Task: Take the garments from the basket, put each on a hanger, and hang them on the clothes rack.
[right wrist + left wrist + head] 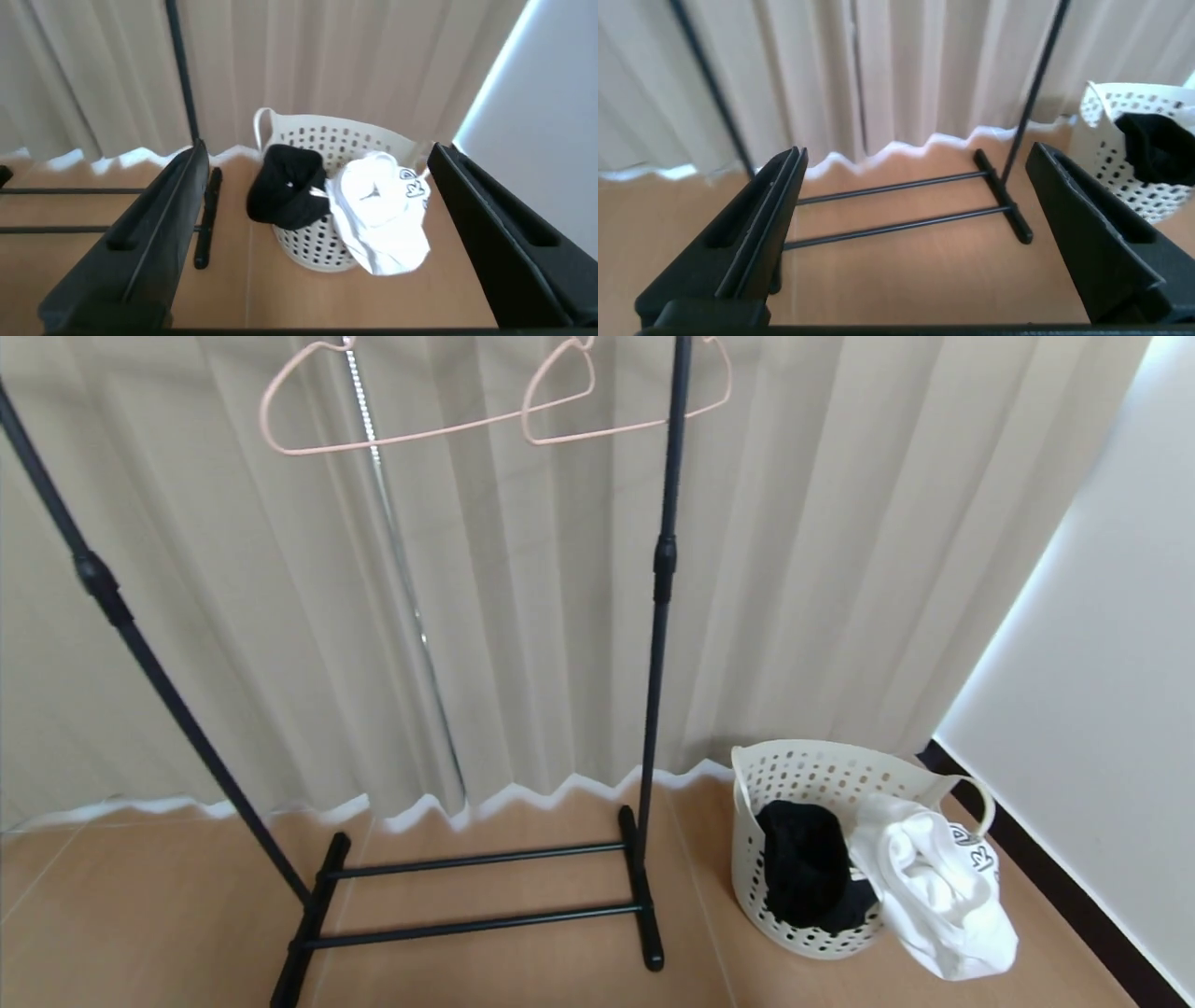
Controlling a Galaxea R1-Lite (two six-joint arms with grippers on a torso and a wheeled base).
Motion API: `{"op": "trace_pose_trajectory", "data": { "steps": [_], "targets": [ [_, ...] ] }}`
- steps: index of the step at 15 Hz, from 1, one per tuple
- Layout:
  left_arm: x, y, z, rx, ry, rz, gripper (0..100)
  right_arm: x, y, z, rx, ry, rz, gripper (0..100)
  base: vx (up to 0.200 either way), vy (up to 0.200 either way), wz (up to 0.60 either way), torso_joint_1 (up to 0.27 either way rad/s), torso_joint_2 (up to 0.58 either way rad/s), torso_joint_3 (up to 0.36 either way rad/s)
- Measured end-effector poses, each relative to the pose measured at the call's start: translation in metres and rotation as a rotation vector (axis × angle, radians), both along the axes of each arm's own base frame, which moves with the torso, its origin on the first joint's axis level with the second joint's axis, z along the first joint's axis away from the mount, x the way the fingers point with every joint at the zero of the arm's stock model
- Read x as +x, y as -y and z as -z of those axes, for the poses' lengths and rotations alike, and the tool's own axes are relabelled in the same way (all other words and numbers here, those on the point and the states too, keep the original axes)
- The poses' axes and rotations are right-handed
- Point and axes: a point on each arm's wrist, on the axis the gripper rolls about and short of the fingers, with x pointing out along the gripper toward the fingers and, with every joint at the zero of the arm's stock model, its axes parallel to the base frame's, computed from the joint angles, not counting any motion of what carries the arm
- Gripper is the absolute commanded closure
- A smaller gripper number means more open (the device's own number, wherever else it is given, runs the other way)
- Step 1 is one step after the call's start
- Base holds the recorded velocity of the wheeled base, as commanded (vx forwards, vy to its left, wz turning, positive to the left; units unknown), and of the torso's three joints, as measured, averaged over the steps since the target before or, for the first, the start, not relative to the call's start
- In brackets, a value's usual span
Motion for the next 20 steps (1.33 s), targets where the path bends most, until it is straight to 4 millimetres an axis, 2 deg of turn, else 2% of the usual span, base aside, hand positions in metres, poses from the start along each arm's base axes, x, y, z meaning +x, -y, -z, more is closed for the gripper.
{"op": "trace_pose_trajectory", "data": {
  "steps": [2,5,16,20],
  "targets": [
    [0.0000,0.0000,0.0000,0.000,0.000,0.000,0,0.0000,0.0000,0.0000,0.000,0.000,0.001,0,0.000,0.000,-0.60,0.000,0.00,0.007],
    [0.0000,0.0000,0.0001,0.000,-0.001,0.001,0,0.0000,0.0000,0.0000,0.002,0.000,0.000,0,0.000,0.000,0.00,0.000,0.00,0.000],
    [0.0000,0.0000,0.0000,0.000,0.000,0.000,0,0.0000,0.0000,0.0000,0.001,0.000,0.000,0,0.000,-0.200,0.00,0.001,0.00,0.004],
    [0.0000,0.0000,-0.0001,-0.007,0.000,-0.001,0,0.0000,0.0000,0.0000,0.002,0.000,0.000,0,0.200,0.000,0.00,0.001,0.00,0.002]
  ]
}}
